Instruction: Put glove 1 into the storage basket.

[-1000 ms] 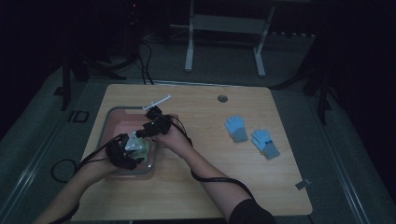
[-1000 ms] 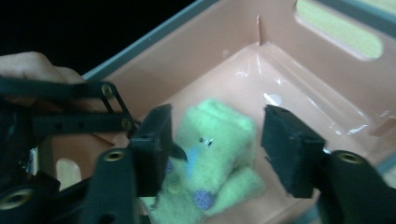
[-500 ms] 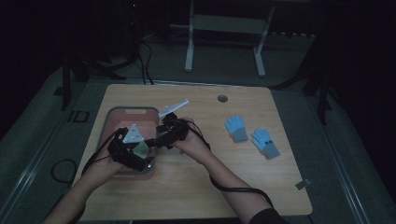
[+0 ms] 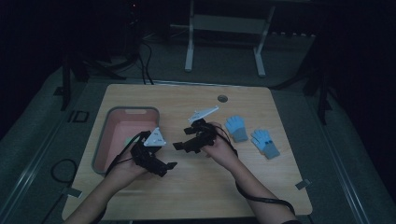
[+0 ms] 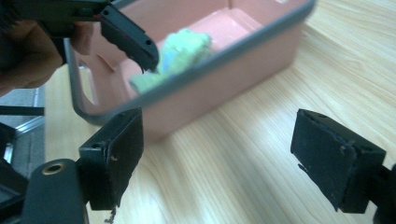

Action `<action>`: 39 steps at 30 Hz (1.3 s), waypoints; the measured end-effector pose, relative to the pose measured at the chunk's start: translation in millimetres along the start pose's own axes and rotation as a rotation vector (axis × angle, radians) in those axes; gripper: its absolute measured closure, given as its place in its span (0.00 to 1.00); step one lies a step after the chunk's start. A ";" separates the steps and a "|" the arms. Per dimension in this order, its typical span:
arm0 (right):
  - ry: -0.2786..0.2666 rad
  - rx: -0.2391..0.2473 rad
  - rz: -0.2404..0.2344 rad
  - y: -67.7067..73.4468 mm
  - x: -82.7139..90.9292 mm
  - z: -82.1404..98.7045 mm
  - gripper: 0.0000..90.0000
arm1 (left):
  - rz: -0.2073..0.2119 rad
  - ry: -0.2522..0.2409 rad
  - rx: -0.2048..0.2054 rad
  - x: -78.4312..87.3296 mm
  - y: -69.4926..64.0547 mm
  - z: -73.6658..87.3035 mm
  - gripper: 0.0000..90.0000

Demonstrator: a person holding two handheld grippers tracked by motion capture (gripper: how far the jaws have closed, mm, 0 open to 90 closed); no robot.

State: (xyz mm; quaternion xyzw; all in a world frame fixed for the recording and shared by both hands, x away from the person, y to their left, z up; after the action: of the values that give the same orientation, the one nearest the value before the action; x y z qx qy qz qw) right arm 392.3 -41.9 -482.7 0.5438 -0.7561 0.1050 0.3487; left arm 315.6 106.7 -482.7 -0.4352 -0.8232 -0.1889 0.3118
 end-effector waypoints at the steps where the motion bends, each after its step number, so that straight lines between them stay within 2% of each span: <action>1: -0.001 0.002 0.008 -2.5 3.2 3.5 0.19 | 0.000 -0.011 -0.002 -2.7 -2.3 -1.9 0.02; 5: 0.003 0.009 0.035 -8.6 11.8 14.4 0.17 | 0.018 -0.024 -0.007 -10.1 -9.5 -6.6 0.02; 6: 0.004 0.009 0.038 -10.0 13.5 17.2 0.17 | 0.031 -0.031 -0.020 -17.0 -16.6 -10.2 0.02; 7: 0.001 -0.002 0.044 -14.4 19.7 26.5 0.17 | 0.034 -0.036 -0.024 -19.9 -19.5 -11.4 0.02; 11: 0.007 -0.021 0.062 -21.3 29.7 39.8 0.16 | 0.056 -0.044 -0.029 -32.8 -28.8 -13.4 0.02; 13: -0.001 -0.034 0.056 -24.2 35.7 45.7 0.16 | 0.059 -0.053 -0.032 -39.1 -32.4 -13.2 0.02; 19: -0.007 -0.047 0.087 -33.8 52.6 64.3 0.16 | 0.079 -0.056 -0.037 -54.9 -38.8 -11.3 0.02; 24: -0.002 -0.050 0.110 -39.2 58.4 79.2 0.16 | 0.093 -0.065 -0.029 -61.9 -43.3 -9.4 0.02; 25: -0.003 -0.054 0.118 -41.3 60.7 89.3 0.15 | 0.101 -0.058 -0.037 -71.7 -49.9 -5.2 0.02; 29: -0.007 -0.071 0.127 -45.1 65.3 105.4 0.16 | 0.105 -0.060 -0.036 -80.8 -55.6 1.4 0.02; 34: -0.018 -0.070 0.149 -49.7 74.1 124.1 0.16 | 0.103 -0.067 -0.033 -89.6 -58.1 11.6 0.02; 36: -0.004 -0.075 0.160 -51.9 77.0 131.0 0.18 | 0.100 -0.073 -0.031 -92.5 -57.6 15.7 0.02; 39: -0.011 -0.088 0.152 -54.1 79.9 139.7 0.19 | 0.105 -0.083 -0.022 -95.3 -57.2 20.9 0.02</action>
State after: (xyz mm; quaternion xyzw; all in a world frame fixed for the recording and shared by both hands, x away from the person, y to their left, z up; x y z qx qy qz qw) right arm 369.9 -197.8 -546.0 0.4695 -0.8010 0.0948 0.3591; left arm 301.3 30.3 -564.9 -0.4884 -0.8095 -0.1629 0.2820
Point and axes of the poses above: each handheld gripper's, and its own axes: x roughly backward along the jaws, z roughly out of its underside, y roughly to its left, the point moved 4 cm from there along -x, roughly forward along the jaws
